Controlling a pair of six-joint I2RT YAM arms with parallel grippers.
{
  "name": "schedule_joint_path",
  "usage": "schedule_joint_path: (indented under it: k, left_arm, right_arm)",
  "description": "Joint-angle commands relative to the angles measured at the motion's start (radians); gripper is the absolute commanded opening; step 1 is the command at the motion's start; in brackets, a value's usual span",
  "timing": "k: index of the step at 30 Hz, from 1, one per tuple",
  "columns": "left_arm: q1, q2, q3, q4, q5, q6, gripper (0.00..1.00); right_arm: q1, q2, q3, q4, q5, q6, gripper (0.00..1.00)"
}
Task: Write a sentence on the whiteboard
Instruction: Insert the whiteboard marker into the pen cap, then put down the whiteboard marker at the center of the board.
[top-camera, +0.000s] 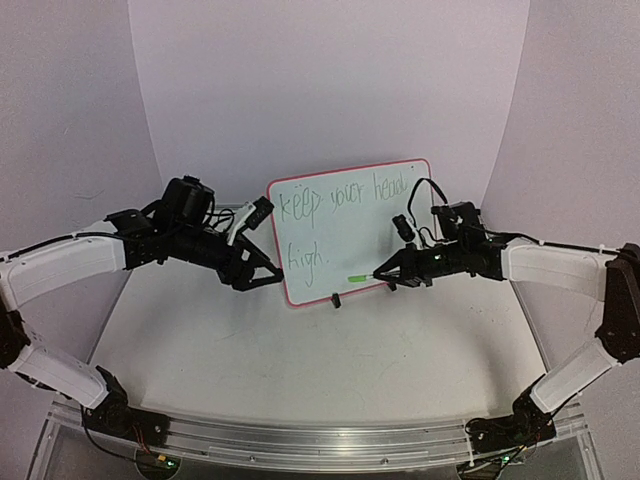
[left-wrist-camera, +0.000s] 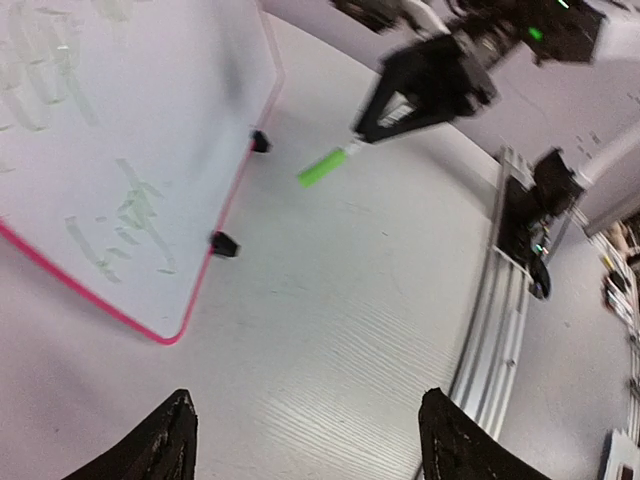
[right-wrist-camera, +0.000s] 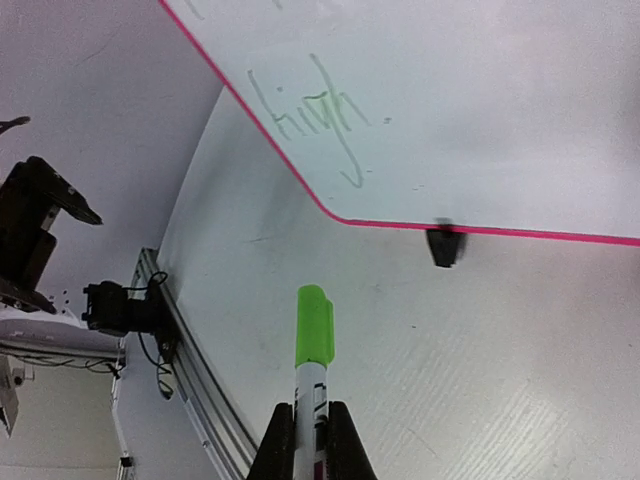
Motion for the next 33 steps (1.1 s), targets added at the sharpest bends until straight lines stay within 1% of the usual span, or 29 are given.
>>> schedule_joint_path:
  k: [1,6,11,13,14,15,19,22,28,29,33]
  left_arm:
    - [0.093,-0.072,-0.056,0.054,-0.258,-0.155,0.77]
    - [0.21,-0.102,-0.151,0.146,-0.321,-0.264,0.8]
    - [0.301,-0.084,-0.214,0.232,-0.338,-0.32,0.81]
    - [0.328,-0.071,-0.221,0.244,-0.353,-0.34,0.81]
    - [0.339,-0.067,-0.226,0.251,-0.359,-0.345,0.81]
    - [0.347,-0.066,-0.23,0.259,-0.368,-0.348,0.81]
    - [0.382,-0.063,-0.242,0.267,-0.391,-0.348,0.82]
    - [0.41,-0.053,-0.249,0.263,-0.391,-0.346,0.83]
    - [0.474,-0.026,-0.261,0.276,-0.384,-0.35,0.84]
    - [0.488,-0.022,-0.263,0.283,-0.384,-0.35,0.84]
    - [0.556,-0.002,-0.284,0.322,-0.376,-0.357,0.85]
  right_arm:
    - [0.0,-0.037,-0.061,-0.046,0.124,-0.031,0.0]
    - [0.001,0.02,-0.101,-0.024,0.122,-0.048,0.0]
    - [0.001,0.085,-0.112,-0.006,0.127,-0.059,0.0]
    - [0.0,0.107,-0.113,-0.007,0.144,-0.059,0.06]
    - [0.0,0.114,-0.114,-0.008,0.157,-0.057,0.09]
    - [0.0,0.119,-0.115,-0.007,0.171,-0.056,0.14]
    - [0.001,0.123,-0.113,-0.013,0.247,-0.049,0.45]
    - [-0.001,0.121,-0.102,-0.033,0.325,-0.043,0.64]
    - [-0.02,0.119,-0.079,-0.069,0.428,-0.056,0.96]
    - [-0.033,0.112,-0.079,-0.073,0.441,-0.06,0.98]
    - [-0.104,0.073,-0.084,-0.075,0.466,-0.085,0.98]
